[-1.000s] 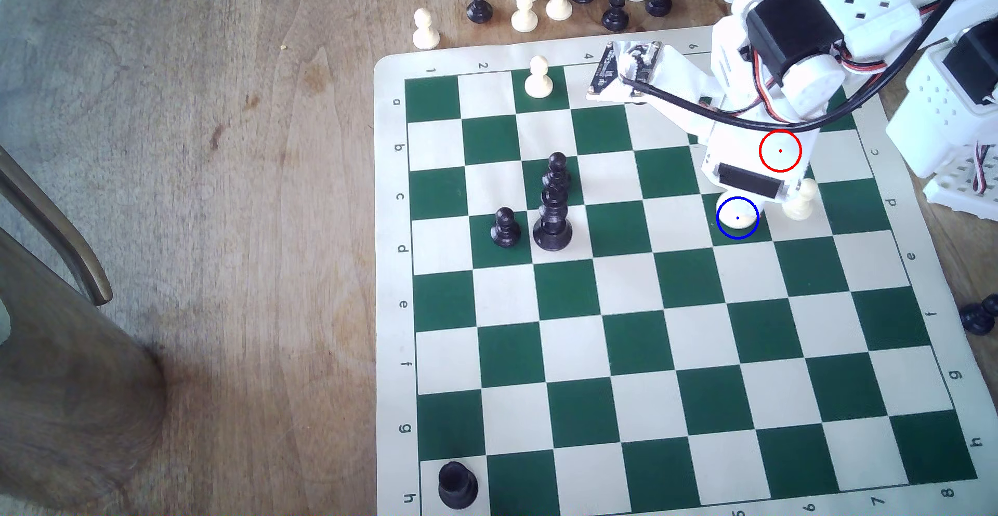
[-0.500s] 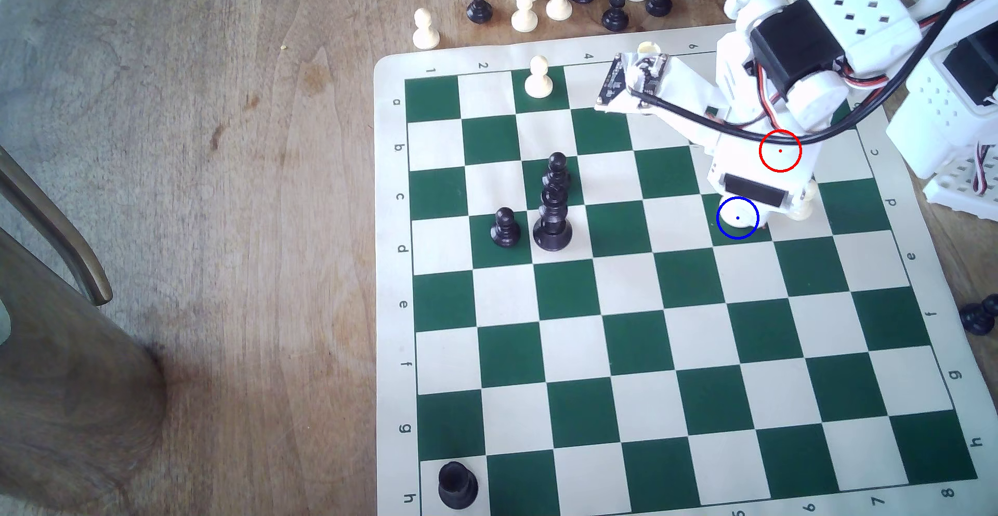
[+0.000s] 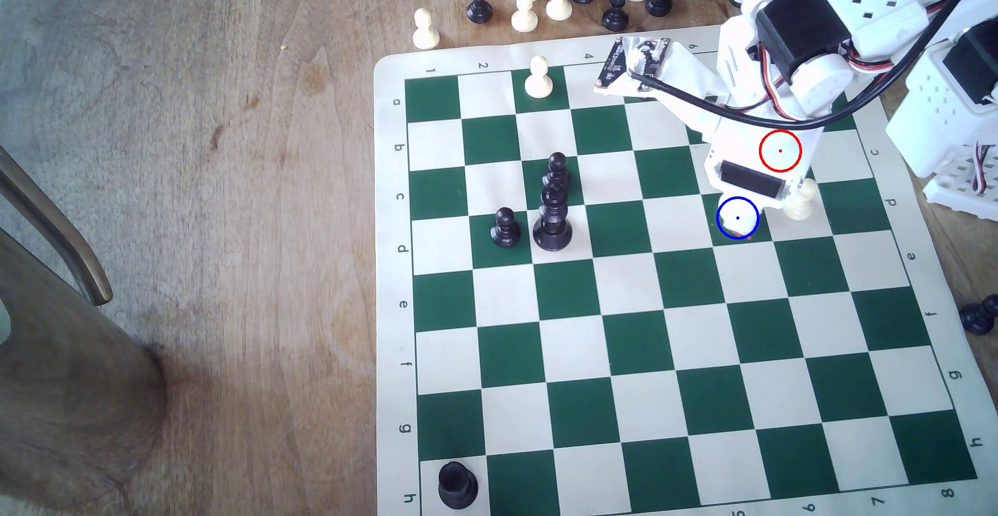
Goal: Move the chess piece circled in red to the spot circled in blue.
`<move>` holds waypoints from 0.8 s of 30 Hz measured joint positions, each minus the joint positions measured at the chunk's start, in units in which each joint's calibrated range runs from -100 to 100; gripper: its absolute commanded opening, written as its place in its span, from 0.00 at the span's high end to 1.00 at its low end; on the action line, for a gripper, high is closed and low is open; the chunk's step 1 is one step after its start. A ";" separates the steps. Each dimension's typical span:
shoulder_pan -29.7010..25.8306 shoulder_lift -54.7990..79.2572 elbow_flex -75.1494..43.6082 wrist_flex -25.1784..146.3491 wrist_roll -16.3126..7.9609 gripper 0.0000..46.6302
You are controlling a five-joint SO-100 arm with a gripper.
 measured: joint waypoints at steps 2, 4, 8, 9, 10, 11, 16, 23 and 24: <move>0.00 0.00 0.36 -0.08 0.00 0.67; 0.00 -0.25 1.17 0.08 0.20 0.67; 1.03 -1.42 2.26 0.08 1.07 0.66; 1.33 -2.01 2.53 0.08 1.37 0.66; 1.47 -2.60 2.53 0.00 1.66 0.65; 1.55 -2.85 2.53 0.00 1.76 0.65; 1.62 -4.94 3.34 1.04 2.44 0.63; 3.24 -14.08 10.21 2.39 5.03 0.56; 3.91 -15.42 10.94 1.99 5.42 0.54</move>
